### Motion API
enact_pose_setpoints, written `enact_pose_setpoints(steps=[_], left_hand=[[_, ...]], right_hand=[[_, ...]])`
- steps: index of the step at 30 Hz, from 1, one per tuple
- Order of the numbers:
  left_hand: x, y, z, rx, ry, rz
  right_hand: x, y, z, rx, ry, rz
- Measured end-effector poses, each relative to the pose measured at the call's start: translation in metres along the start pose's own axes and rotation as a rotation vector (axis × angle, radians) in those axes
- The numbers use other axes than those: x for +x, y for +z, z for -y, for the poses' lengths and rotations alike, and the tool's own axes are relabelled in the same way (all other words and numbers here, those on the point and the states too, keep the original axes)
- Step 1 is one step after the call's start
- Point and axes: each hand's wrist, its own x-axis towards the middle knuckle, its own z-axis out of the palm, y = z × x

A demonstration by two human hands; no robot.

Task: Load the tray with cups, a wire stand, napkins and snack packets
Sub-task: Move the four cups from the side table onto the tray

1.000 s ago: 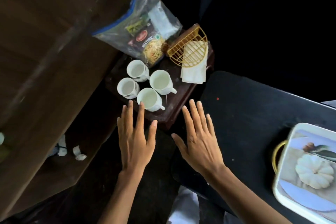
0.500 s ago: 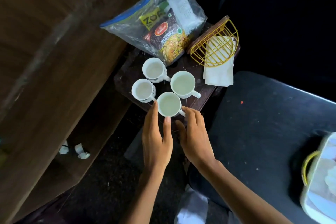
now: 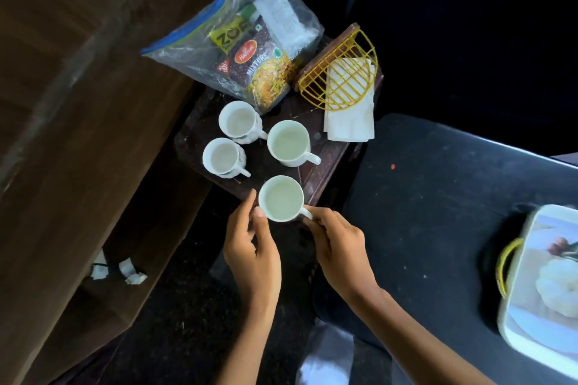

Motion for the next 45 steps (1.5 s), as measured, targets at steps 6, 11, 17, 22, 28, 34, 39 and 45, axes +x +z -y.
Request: enact_pose_setpoints(steps=[6, 11, 17, 22, 28, 34, 39, 45], left_hand=[[-0.050, 0.013, -0.015, -0.183, -0.217, 0.324], [-0.137, 0.061, -0.027, -0.131, -0.191, 0.450], [-0.232, 0.132, -0.029, -0.112, -0.214, 0.583], [-0.274, 0.166, -0.016, -0.013, -0.226, 0.672], [-0.294, 0.191, -0.004, 0.045, -0.228, 0.675], [-0.299, 0.204, -0.002, 0.074, -0.251, 0.669], [-0.303, 0.205, 0.006, 0.086, -0.278, 0.662], [-0.305, 0.204, 0.007, 0.102, -0.265, 0.663]], right_hand=[[-0.067, -0.069, -0.029, -0.020, 0.071, -0.095], [-0.131, -0.140, -0.066, -0.086, 0.238, -0.210], [-0.196, -0.209, -0.122, -0.127, 0.371, -0.369], [-0.223, -0.246, -0.165, -0.160, 0.341, -0.358], [-0.230, -0.260, -0.206, -0.110, 0.330, -0.310], [-0.225, -0.264, -0.224, -0.077, 0.321, -0.294], [-0.227, -0.264, -0.231, -0.065, 0.331, -0.254], [-0.226, -0.262, -0.234, -0.050, 0.344, -0.262]])
